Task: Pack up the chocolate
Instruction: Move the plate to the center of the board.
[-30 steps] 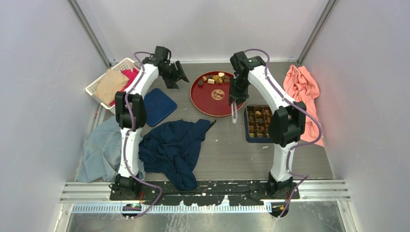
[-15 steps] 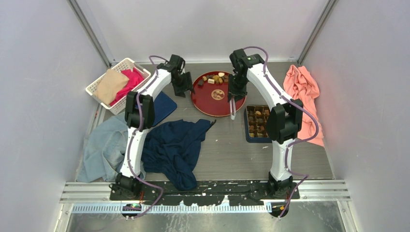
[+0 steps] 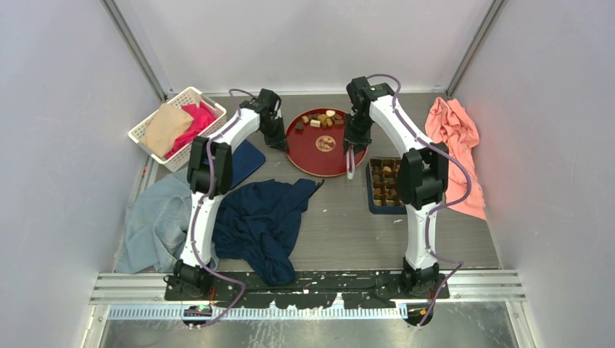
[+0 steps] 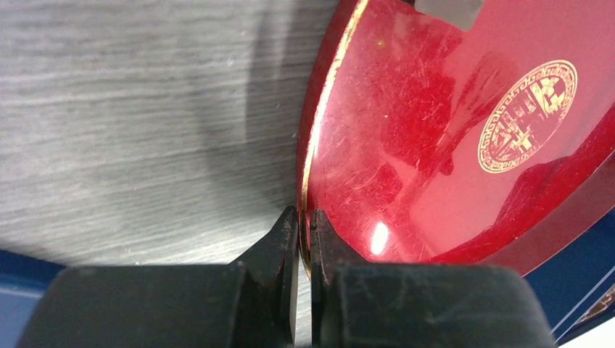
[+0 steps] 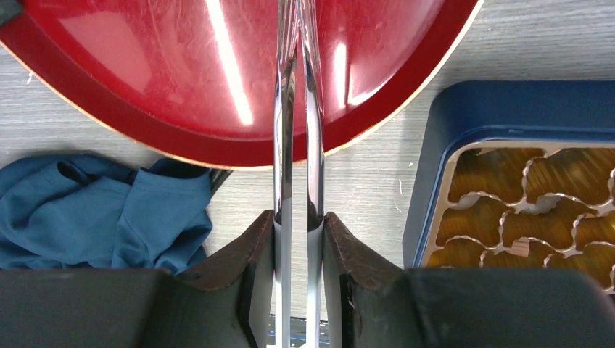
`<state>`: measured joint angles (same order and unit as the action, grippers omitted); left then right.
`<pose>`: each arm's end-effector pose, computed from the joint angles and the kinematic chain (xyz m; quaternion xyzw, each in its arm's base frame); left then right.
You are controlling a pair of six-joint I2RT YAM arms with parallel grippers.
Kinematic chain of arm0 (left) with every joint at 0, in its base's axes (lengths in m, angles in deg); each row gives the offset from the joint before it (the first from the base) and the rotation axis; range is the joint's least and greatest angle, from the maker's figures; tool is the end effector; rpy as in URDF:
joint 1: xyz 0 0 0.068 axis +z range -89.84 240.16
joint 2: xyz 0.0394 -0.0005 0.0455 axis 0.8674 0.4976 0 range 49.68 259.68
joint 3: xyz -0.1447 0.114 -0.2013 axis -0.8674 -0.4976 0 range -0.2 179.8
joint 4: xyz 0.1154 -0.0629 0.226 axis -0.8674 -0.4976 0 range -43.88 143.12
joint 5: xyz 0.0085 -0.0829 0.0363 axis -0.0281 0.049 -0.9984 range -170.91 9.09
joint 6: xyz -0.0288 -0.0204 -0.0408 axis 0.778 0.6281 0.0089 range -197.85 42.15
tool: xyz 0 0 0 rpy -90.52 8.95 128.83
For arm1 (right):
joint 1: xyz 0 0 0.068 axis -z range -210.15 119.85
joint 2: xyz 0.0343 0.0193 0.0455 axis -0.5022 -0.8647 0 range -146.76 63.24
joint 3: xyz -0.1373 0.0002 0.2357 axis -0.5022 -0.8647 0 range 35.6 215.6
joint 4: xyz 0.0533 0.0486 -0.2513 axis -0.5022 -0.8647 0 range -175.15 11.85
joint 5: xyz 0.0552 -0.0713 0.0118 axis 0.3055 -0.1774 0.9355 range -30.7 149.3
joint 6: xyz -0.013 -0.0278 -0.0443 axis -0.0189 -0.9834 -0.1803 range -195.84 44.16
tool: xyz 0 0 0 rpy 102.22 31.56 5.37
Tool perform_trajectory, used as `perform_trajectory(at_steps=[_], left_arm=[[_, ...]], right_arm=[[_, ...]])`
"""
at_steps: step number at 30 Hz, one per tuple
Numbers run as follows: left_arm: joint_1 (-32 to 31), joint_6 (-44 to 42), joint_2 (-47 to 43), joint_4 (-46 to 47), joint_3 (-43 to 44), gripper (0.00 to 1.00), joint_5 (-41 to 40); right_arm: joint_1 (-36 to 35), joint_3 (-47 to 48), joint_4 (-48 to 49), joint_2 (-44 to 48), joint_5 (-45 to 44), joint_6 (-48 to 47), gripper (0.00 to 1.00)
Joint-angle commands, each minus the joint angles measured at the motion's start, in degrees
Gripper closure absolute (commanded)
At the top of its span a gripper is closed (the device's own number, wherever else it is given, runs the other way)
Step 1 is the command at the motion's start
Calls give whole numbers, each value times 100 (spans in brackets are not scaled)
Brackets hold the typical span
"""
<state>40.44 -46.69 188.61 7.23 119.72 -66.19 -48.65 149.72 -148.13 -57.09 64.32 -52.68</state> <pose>0.4830 -0.1826 0.1657 -0.0688 0.9660 -0.2055 0.1409 0.4063 0.1393 0.2683 0.0350 0.9912 0.0833 0.0968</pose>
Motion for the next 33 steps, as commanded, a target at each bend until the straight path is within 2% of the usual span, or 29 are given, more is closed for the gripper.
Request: perform_trajectory(at_steps=[1, 13, 15, 20, 22, 24, 28, 33], left_arm=[[-14, -227, -417, -337, -344, 99, 107], [-23, -371, -652, -541, -555, 100, 365], [-23, -418, -684, -629, -587, 98, 346], [-23, -495, -741, -855, -579, 71, 250], [-23, -480, -755, -922, -499, 52, 174], [-23, -479, -761, -1025, -378, 42, 106], [-15, -515, -784, -1139, -180, 33, 27], [-5, -540, -843, -1166, -38, 32, -9]], right_arm=[[-3, 325, 133, -20, -119, -92, 73], [-10, 142, 206, -243, -146, -118, 74], [-40, 48, 247, -254, -173, -156, 74], [-177, -2, 214, -390, -194, -257, 65], [-196, 24, 205, -474, -241, -224, 61], [-204, 115, 182, -570, -284, -160, 59], [-204, 397, 104, -841, -325, -64, 56], [-207, 699, 40, -1121, -387, -65, 52]])
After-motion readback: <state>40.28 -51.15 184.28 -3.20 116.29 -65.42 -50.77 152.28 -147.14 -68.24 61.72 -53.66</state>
